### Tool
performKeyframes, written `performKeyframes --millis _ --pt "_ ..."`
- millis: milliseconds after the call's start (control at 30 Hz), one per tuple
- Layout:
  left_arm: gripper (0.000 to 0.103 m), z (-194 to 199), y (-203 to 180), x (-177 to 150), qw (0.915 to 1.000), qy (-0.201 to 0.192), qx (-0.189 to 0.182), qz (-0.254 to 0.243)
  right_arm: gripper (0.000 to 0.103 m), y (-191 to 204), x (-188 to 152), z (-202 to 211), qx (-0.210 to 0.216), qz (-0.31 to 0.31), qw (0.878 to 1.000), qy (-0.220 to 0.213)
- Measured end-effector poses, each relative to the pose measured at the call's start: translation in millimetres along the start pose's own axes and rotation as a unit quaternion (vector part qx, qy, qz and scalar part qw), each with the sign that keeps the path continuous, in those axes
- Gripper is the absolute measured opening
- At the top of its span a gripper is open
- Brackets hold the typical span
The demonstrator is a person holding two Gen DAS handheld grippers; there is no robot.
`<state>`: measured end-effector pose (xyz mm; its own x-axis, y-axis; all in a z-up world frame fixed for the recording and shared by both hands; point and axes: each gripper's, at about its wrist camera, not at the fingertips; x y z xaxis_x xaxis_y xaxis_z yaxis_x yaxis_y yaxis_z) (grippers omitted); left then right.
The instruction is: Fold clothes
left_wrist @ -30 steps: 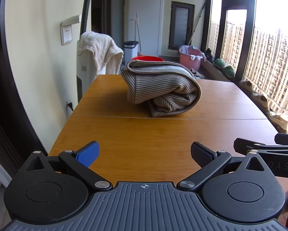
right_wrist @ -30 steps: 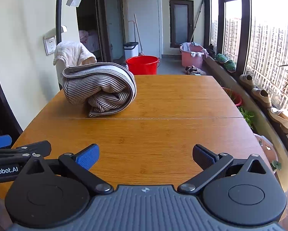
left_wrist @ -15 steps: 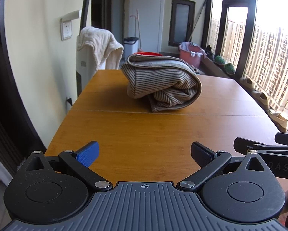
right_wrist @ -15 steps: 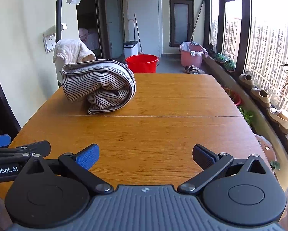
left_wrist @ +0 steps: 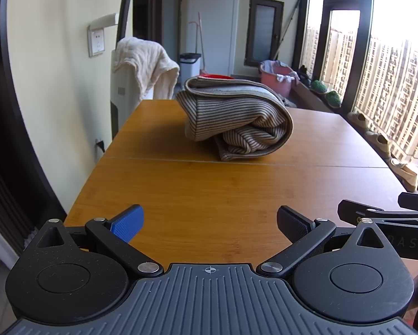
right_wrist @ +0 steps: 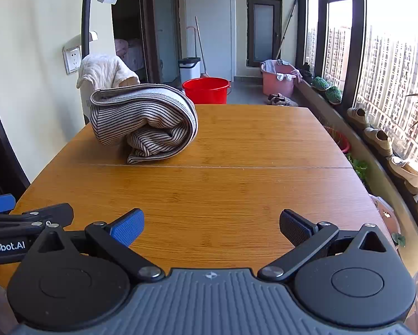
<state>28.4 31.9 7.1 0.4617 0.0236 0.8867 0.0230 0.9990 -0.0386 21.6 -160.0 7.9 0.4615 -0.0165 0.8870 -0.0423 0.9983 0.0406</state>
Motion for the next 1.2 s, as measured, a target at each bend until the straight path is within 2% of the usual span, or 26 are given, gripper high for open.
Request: performKeyframes --millis 1200 --pt "0.103 -0.4 0.9 -1.3 1.0 0.002 -0.005 0.003 0.103 0.6 0.9 0.3 0.0 0.003 1.0 -0.003"
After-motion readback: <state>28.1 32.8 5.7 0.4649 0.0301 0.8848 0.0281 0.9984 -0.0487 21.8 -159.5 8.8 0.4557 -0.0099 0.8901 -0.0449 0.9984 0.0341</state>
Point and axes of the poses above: each gripper's, at about its wrist camera, not at the fingertips, and z roughly against the way its jaws point, y to its left, x to its top, and after that the axes turned 10 degrees about -y, right-handed
